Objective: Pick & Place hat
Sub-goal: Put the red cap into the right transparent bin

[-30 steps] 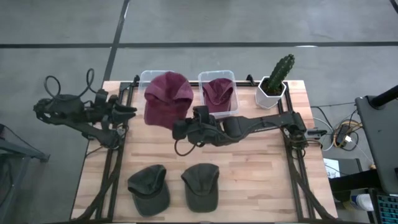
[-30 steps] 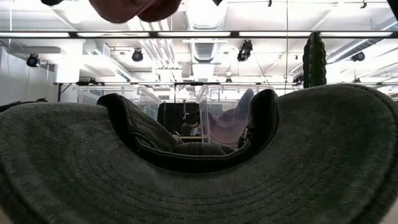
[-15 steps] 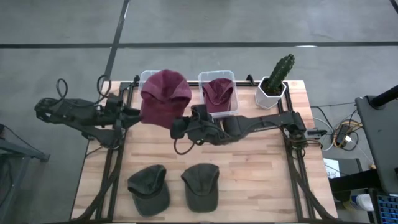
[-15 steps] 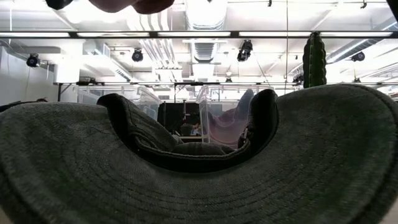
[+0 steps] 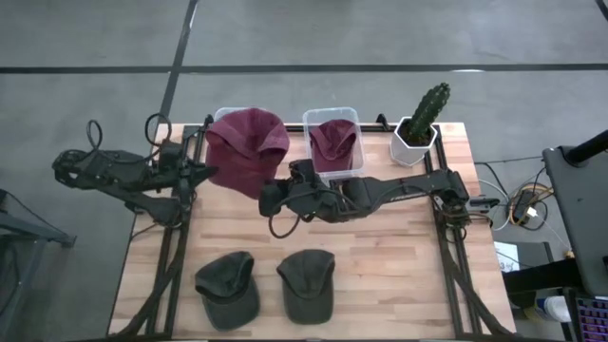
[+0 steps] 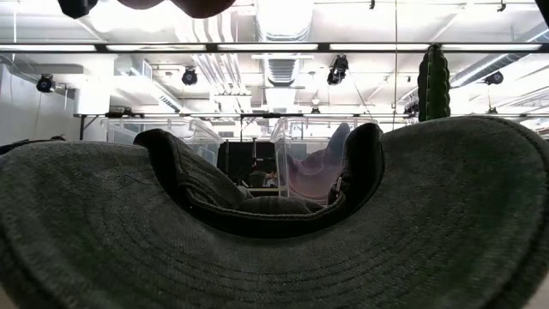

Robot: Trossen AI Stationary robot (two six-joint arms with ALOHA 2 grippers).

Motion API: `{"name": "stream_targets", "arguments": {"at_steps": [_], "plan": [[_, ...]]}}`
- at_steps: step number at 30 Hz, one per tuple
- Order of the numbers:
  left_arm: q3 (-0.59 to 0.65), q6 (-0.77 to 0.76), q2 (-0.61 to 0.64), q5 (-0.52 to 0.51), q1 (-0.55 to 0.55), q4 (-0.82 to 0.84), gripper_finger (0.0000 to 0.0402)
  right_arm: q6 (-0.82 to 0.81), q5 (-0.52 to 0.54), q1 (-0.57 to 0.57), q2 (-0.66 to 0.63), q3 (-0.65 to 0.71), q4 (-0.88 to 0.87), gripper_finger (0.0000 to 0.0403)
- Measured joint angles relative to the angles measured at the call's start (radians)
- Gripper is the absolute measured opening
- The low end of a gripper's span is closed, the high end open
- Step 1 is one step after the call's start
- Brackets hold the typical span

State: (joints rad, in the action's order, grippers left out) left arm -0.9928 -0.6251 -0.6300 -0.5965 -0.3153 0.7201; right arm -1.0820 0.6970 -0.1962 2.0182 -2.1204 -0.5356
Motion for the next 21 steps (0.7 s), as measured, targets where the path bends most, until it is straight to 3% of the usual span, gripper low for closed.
{"name": "stream_targets", "arguments": {"at_steps": [5, 11, 16, 21], "plan": [[-0.005, -0.083, 0.058, -0.057, -0.001, 0.019, 0.0007, 0.126, -0.04, 0.008, -0.025, 0.0, 0.008, 0.0026], [-0.01, -0.188, 0.117, -0.223, 0.0, 0.038, 0.0006, 0.293, -0.112, 0.013, -0.098, 0.0, -0.074, 0.0108], [-0.035, -0.23, 0.146, -0.27, 0.002, 0.073, 0.0006, 0.367, -0.126, 0.017, -0.141, 0.0, -0.169, 0.0177], [-0.043, -0.344, 0.142, -0.33, 0.0, 0.196, 0.0006, 0.439, -0.129, 0.015, -0.171, 0.0, -0.168, 0.0213]]}}
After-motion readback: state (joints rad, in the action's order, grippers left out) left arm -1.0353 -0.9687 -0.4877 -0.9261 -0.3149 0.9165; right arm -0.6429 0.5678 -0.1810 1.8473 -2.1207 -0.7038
